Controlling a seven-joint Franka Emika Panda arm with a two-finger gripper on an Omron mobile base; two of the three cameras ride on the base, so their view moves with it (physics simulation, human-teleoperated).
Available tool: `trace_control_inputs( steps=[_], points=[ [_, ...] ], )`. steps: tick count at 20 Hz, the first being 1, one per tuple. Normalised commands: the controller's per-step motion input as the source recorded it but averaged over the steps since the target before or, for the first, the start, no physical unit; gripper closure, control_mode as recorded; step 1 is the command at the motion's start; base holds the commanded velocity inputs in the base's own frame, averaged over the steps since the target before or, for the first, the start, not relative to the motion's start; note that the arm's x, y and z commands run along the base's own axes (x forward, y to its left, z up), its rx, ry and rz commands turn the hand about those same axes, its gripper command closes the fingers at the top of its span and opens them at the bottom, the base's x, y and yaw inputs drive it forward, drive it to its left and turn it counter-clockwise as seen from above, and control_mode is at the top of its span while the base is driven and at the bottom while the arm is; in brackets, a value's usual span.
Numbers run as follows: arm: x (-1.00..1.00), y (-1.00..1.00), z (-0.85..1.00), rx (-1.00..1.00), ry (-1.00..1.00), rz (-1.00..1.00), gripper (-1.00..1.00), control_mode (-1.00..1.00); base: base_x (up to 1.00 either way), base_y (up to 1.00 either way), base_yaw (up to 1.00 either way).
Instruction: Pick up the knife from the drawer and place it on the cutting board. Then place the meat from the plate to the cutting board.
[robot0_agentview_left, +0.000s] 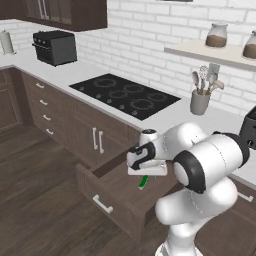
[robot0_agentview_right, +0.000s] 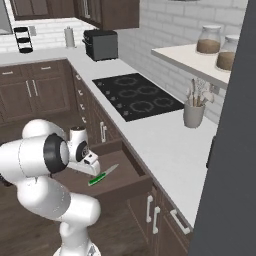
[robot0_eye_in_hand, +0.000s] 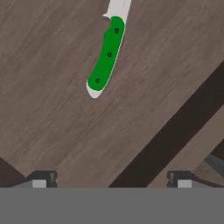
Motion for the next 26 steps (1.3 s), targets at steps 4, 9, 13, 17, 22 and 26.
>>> trace_control_inputs(
  steps=[4,9,13,17,22,26],
  points=[
    [0.46,0.00,-0.33,-0.01,0.00,0.00,-1.00,-1.00,0.00,0.00,0.00],
    [0.37,-0.01,-0.32,0.00,0.00,0.00,-1.00,-1.00,0.00,0.00,0.00],
    [0.34,-0.13,-0.22,0.00,0.00,0.00,-1.00,-1.00,0.00,0.00,0.00],
    [0.29,-0.13,-0.20,0.00,0.00,0.00,-1.00,-1.00,0.00,0.00,0.00],
    [0.12,-0.03,-0.41,0.00,0.00,0.00,-1.00,-1.00,0.00,0.00,0.00],
    [0.23,0.00,-0.44,0.00,0.00,0.00,-1.00,-1.00,0.00,0.00,0.00]
  ],
)
